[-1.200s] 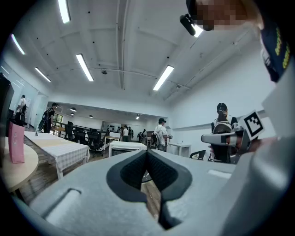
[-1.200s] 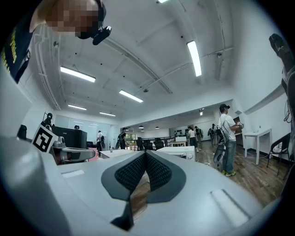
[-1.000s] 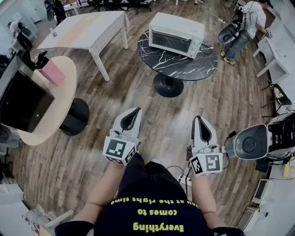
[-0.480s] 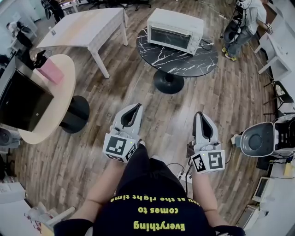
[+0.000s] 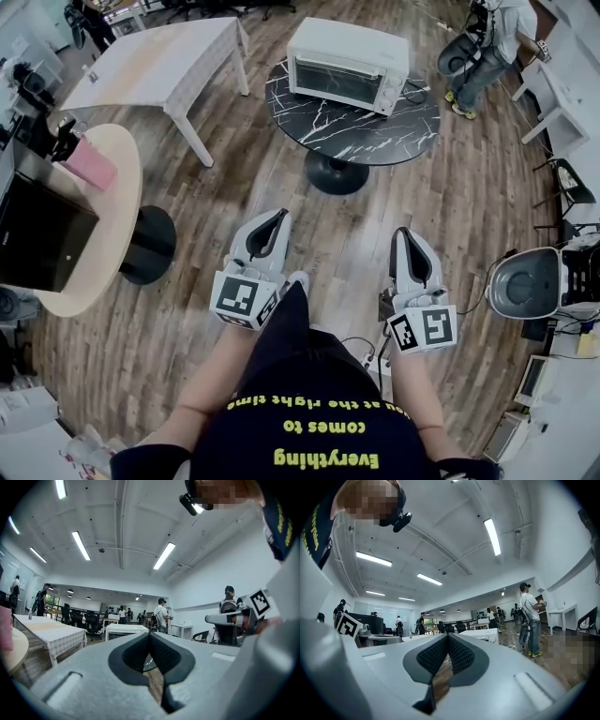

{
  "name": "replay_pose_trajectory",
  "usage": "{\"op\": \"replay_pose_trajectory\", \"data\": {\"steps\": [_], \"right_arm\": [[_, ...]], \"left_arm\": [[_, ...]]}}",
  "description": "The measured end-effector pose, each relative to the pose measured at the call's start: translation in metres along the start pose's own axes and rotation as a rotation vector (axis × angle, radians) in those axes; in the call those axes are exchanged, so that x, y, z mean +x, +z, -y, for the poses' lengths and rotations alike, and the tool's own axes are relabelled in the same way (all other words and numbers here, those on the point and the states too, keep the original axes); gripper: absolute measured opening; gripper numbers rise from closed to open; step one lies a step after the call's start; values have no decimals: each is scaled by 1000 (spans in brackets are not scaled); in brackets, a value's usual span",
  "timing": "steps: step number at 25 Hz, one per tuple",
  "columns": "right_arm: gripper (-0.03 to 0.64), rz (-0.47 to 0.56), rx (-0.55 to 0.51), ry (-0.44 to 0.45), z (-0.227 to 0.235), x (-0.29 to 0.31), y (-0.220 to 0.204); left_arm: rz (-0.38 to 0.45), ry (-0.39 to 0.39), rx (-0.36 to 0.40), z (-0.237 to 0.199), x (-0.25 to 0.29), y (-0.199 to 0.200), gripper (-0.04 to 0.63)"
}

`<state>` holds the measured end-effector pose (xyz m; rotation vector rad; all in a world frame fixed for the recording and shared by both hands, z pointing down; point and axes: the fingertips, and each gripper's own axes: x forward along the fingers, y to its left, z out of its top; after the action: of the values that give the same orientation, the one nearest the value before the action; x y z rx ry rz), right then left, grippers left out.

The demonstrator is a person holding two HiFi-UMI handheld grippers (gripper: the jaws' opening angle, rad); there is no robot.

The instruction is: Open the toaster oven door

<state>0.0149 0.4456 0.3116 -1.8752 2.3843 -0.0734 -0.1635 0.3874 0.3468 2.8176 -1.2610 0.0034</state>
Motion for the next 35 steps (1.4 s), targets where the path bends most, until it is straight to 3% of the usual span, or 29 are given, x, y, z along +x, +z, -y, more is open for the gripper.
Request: {"op": "replay_pose_trajectory", "data": {"steps": [14, 20, 28, 35], "right_arm": [[11, 11, -9, -61, 34, 139, 5], [11, -13, 5, -94, 47, 178, -1], [11, -40, 12, -78, 74, 230, -11], [11, -36, 24, 7, 111, 294, -13]], "left_arm": [[56, -107, 4, -87, 130, 27, -3], [41, -137, -13, -116, 169, 25, -3], [10, -117, -45, -144, 216, 8, -3], [13, -53, -31, -165, 272, 11, -3]]}}
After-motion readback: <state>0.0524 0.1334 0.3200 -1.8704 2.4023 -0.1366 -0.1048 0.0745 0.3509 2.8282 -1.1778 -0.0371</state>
